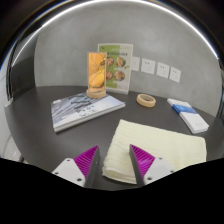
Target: Fold towel
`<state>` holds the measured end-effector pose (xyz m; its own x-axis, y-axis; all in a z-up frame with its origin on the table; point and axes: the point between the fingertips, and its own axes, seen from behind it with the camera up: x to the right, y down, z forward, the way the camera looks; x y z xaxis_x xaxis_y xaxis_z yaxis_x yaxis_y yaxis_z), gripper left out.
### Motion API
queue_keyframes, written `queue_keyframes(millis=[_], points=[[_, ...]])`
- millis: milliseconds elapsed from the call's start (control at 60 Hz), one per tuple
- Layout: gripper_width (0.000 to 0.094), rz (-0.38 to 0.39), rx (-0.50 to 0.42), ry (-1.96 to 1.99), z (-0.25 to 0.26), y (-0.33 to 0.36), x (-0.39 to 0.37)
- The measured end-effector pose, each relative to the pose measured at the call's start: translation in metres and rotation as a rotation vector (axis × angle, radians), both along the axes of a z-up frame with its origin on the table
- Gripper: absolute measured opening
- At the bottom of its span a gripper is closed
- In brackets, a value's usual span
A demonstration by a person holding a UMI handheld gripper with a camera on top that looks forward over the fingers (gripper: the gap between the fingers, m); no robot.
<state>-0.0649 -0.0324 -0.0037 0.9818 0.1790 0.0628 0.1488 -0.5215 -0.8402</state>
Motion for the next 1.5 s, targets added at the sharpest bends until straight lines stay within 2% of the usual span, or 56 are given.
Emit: queue_keyframes(millis=[17, 33, 50, 67, 117, 167, 267, 417, 483, 567, 733, 850, 917, 1017, 1117, 1150, 1167, 1183, 1200, 1317, 1333, 1350, 1400, 1500], points=[[0.0576, -0.001, -0.016, -0.004, -0.005, 0.002, 0.002], [0.0578, 0.001, -0.027, -0.006, -0.008, 0.003, 0.003], [0.0509, 0.006, -0.011, 0.005, -0.005, 0.007, 0.001], [0.0522, 0.004, -0.011, 0.002, -0.005, 0.008, 0.004], [0.0353, -0.01, -0.007, -0.018, -0.006, 0.012, 0.012], [0.009, -0.047, 0.0, -0.028, -0.005, 0.015, 0.023], [0.0046, -0.038, 0.007, 0.036, -0.003, 0.019, 0.02], [0.003, -0.009, -0.034, 0.13, 0.003, 0.016, 0.022], [0.0021, -0.032, 0.026, 0.135, 0.033, 0.02, 0.042], [0.0019, -0.087, 0.133, 0.109, 0.08, 0.023, 0.087], [0.0018, -0.25, 0.183, 0.084, 0.11, 0.008, 0.204], [0.0022, -0.387, 0.135, 0.043, 0.073, -0.007, 0.282], [0.0027, -0.442, 0.067, 0.038, 0.047, -0.014, 0.308], [0.0034, -0.465, 0.016, 0.042, 0.018, -0.017, 0.324], [0.0036, -0.488, 0.037, 0.063, 0.022, -0.02, 0.324], [0.0057, -0.5, 0.042, 0.073, 0.029, -0.022, 0.324], [0.0087, -0.505, 0.046, 0.078, 0.031, -0.023, 0.323], [0.0168, -0.511, 0.051, 0.082, 0.035, -0.026, 0.322], [0.0168, -0.516, 0.058, 0.083, 0.04, -0.027, 0.321], [0.0849, -0.544, 0.091, 0.021, 0.063, -0.055, 0.317], [0.0891, -0.545, 0.094, 0.011, 0.066, -0.059, 0.315], [0.0853, -0.547, 0.098, 0.002, 0.069, -0.064, 0.312], [0.0822, -0.548, 0.115, -0.016, 0.078, -0.081, 0.3], [0.0828, -0.535, 0.132, -0.037, 0.092, -0.121, 0.261]])
